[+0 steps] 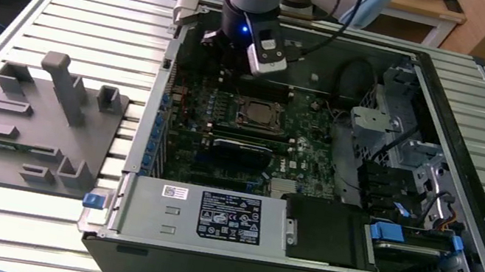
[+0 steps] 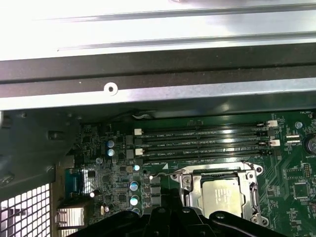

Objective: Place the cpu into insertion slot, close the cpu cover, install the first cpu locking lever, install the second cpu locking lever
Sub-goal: 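Install the first cpu locking lever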

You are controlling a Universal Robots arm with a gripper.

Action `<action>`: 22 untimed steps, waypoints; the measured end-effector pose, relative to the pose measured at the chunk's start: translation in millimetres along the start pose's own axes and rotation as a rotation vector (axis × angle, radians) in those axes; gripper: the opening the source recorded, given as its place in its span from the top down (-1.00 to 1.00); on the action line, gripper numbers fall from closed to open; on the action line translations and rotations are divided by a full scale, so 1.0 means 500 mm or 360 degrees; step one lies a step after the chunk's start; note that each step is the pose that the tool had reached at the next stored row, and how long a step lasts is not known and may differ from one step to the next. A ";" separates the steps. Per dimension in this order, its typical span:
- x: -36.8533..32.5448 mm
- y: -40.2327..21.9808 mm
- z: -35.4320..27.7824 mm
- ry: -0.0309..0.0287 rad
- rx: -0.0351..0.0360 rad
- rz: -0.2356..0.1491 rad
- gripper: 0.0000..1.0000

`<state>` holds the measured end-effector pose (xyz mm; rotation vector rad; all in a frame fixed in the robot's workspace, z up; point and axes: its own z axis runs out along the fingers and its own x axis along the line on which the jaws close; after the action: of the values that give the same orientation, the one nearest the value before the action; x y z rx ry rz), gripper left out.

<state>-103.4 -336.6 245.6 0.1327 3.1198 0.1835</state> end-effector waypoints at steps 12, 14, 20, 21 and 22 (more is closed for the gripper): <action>0.014 -0.001 0.000 -0.00043 -0.0001 0.0000 0.80; 0.017 -0.001 0.000 -0.00047 0.0000 0.0000 0.80; 0.024 -0.002 0.000 -0.00053 -0.0001 0.0000 0.80; 0.025 -0.002 -0.001 -0.00052 0.0000 0.0000 0.80; 0.026 -0.002 0.000 -0.00053 -0.0001 -0.0001 0.80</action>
<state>-116.4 -336.6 245.6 0.1323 3.1164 0.1836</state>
